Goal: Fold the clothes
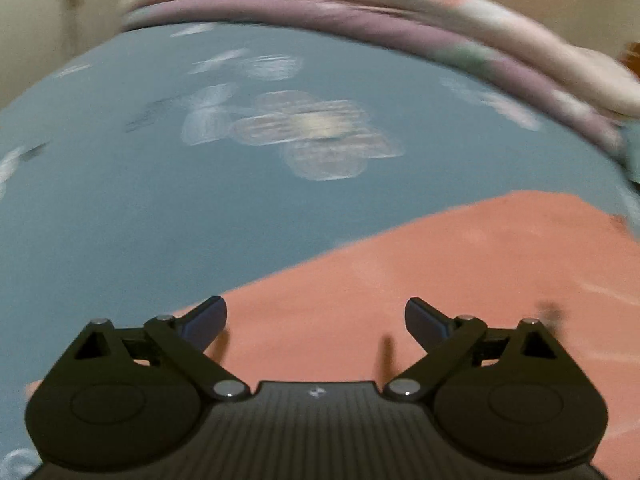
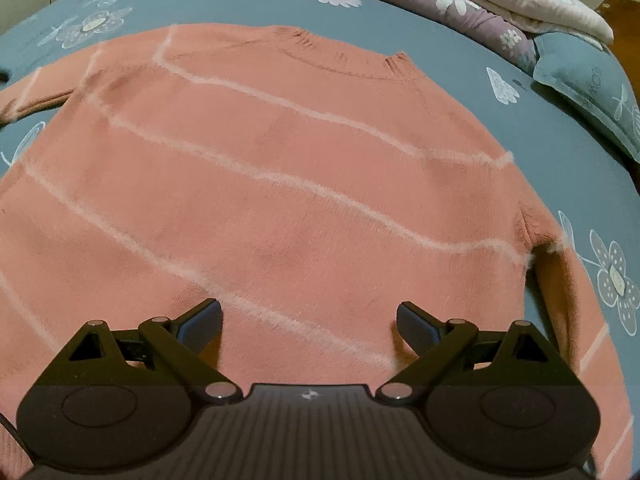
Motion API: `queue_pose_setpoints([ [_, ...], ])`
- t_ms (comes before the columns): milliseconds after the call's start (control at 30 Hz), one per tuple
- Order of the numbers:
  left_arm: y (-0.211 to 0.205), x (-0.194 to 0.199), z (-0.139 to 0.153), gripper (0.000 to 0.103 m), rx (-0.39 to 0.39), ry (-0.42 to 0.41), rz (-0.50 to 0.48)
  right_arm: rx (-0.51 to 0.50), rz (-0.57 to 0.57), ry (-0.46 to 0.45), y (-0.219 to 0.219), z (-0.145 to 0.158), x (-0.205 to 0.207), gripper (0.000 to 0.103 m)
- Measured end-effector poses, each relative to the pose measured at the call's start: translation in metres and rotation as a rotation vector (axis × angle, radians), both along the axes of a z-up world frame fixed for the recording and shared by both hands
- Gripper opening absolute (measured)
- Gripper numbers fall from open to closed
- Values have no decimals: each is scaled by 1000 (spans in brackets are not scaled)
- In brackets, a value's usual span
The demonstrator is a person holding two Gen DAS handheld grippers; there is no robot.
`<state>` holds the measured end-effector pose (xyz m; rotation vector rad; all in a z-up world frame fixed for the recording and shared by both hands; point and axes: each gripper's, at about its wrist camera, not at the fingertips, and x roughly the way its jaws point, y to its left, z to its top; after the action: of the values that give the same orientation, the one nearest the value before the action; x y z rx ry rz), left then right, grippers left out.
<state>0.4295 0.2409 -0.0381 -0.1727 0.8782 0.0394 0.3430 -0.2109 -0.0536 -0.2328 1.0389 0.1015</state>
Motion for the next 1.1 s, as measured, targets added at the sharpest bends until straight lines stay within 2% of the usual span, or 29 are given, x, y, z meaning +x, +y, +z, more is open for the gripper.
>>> queue_pose_setpoints([
  [167, -70, 36, -17, 96, 42, -15, -141, 13, -14, 7, -2, -3, 1, 100],
  [267, -89, 52, -44, 97, 128, 24, -168, 36, -33, 15, -6, -5, -1, 101],
  [367, -85, 39, -50, 103, 249, -36, -250, 49, -47, 18, -11, -6, -3, 103],
  [500, -45, 36, -43, 103, 205, 15, -195, 94, -74, 25, -21, -9, -3, 103],
  [567, -46, 39, -36, 102, 201, 37, -186, 103, -77, 26, -23, -10, -2, 103],
  [600, -51, 38, -30, 97, 206, 29, -189, 101, -74, 25, -22, -10, -2, 103],
  [633, -57, 37, -23, 97, 210, 16, -194, 98, -71, 25, -21, -10, -1, 103],
  [733, -82, 37, -4, 97, 144, -59, -257, 97, -66, 25, -19, -11, 1, 103],
  [833, -121, 36, 10, 97, 61, -135, -349, 100, -63, 23, -20, -11, 4, 103],
  [933, -164, 30, 10, 98, -48, -184, -469, 105, -64, 18, -21, -12, 2, 103],
  [1033, -197, 28, -8, 98, -72, -147, -521, 113, -63, 11, -23, -13, 0, 103],
  [1100, -206, 29, -28, 98, -51, -74, -475, 118, -60, 5, -23, -13, -1, 103],
])
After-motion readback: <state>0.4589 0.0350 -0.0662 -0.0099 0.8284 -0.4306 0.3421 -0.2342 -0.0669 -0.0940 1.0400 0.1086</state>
